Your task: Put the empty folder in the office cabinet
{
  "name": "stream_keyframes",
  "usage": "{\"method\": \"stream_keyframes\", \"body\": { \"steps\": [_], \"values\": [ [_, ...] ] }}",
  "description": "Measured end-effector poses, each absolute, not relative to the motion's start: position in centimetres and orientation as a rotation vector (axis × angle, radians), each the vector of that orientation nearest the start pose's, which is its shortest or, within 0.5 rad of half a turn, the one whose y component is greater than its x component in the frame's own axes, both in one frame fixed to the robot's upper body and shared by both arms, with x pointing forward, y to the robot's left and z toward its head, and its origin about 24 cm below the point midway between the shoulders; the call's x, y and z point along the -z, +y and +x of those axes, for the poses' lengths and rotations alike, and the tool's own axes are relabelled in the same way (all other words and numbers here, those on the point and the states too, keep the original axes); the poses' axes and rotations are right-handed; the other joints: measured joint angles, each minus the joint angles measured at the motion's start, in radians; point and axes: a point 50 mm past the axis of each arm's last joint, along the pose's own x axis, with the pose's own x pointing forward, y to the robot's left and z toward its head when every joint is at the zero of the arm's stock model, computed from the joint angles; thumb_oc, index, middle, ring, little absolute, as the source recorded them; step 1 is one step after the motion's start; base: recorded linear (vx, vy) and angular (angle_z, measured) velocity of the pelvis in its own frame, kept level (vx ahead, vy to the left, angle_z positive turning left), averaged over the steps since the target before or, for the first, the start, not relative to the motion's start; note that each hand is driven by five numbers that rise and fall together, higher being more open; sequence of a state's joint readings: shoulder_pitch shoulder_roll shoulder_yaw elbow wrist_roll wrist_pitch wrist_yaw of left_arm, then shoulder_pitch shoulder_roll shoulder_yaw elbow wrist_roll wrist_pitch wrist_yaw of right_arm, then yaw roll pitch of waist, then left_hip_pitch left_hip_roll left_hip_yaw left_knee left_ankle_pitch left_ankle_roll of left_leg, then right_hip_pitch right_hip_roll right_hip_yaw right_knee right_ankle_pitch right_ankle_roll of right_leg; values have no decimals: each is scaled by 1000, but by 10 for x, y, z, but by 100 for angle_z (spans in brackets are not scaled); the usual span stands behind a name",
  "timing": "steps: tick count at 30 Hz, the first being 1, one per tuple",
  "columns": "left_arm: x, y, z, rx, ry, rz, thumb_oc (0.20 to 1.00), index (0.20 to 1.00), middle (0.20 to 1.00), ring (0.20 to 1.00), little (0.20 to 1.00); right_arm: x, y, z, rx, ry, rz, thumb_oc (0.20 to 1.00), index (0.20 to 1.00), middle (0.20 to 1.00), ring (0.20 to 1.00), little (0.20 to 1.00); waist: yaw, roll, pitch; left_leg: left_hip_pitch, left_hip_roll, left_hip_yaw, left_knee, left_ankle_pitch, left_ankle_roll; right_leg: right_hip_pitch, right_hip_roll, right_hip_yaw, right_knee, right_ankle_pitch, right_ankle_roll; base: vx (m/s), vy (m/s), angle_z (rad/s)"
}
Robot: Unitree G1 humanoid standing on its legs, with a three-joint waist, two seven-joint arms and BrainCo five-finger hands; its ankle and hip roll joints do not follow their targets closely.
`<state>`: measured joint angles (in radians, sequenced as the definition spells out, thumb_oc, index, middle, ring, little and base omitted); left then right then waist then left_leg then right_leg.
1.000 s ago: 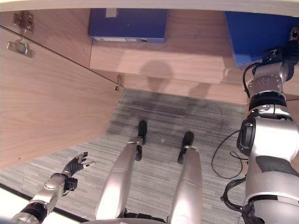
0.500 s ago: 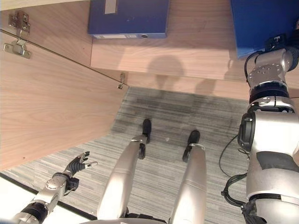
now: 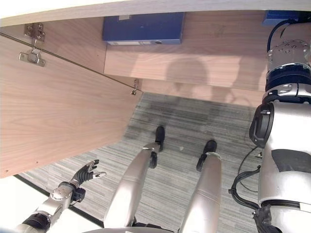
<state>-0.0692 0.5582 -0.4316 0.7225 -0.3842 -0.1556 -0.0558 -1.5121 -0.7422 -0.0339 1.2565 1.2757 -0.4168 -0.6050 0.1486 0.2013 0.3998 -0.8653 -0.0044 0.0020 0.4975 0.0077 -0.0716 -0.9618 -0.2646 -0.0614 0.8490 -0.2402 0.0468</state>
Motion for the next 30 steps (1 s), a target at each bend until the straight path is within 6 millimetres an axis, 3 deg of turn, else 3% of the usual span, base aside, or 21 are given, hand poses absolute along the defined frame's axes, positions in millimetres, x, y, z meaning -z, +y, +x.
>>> {"method": "stream_keyframes", "body": {
  "steps": [10,25,30],
  "values": [
    [72,254,207,131,603,303,1000,1000,1000,1000,1000,-342,-342,356,873,-602,1127,200,200,200,200,200,-8,0,0,0,-4,-8,-1,3,-2,0,-3,-3,4,-3,-1,-1,9,2],
    [70,253,208,119,589,305,1000,1000,1000,1000,1000,-309,-347,366,904,-398,1006,200,200,200,200,200,-30,-1,-1,-3,-5,-8,4,1,0,1,-3,-3,0,-2,2,-2,5,0],
    [70,253,208,115,594,307,1000,1000,1000,1000,1000,-307,-346,367,896,-383,1002,200,200,200,200,200,-33,-2,-1,-3,-5,-7,3,1,1,1,-2,-2,-2,-1,3,0,0,0]
  ]
}}
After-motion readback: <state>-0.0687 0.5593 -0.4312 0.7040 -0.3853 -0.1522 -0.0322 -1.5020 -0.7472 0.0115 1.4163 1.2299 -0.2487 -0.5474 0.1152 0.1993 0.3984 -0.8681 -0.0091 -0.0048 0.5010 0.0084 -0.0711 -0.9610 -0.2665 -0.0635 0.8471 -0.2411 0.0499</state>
